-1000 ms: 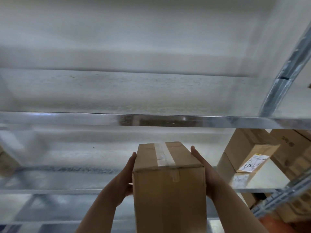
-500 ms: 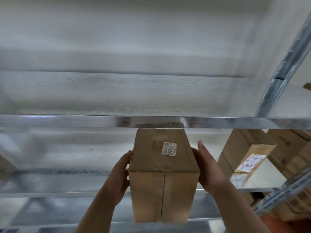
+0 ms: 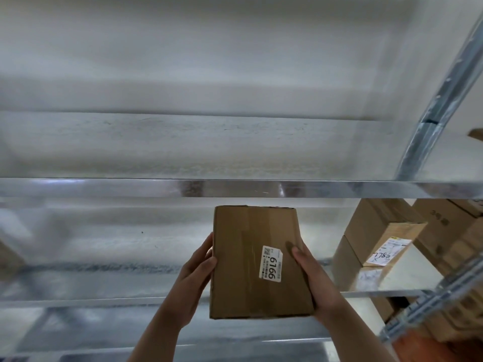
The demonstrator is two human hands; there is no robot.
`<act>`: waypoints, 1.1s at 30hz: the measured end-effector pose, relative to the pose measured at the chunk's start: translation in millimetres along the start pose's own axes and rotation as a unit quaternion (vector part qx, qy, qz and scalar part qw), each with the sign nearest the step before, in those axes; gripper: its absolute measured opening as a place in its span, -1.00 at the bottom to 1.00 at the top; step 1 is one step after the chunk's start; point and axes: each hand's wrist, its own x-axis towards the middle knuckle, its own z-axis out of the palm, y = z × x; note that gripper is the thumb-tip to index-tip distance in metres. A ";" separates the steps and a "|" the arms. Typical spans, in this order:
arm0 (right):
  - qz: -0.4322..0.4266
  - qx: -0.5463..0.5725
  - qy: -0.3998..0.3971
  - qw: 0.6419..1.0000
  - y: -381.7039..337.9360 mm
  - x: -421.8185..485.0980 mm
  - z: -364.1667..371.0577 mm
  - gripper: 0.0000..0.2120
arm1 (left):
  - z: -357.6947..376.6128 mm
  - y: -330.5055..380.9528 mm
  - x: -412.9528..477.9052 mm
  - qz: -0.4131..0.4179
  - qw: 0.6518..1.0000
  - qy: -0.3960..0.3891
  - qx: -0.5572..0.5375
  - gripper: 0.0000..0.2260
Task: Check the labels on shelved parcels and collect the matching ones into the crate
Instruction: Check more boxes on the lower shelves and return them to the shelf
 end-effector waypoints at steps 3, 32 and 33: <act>-0.003 -0.016 0.005 1.000 -1.7 1.5 -1.0 -0.47 | 0.4 4.8 3.1 -0.005 0.999 0.019 0.027 -0.58; 0.071 0.026 0.103 0.992 7.5 -4.2 -12.0 -0.48 | -24.5 39.8 -6.1 -0.114 0.984 0.117 0.072 -0.59; 0.058 0.033 0.095 0.993 3.7 -3.7 -10.9 -0.48 | -23.0 42.8 -4.3 -0.121 0.980 0.105 0.116 -0.63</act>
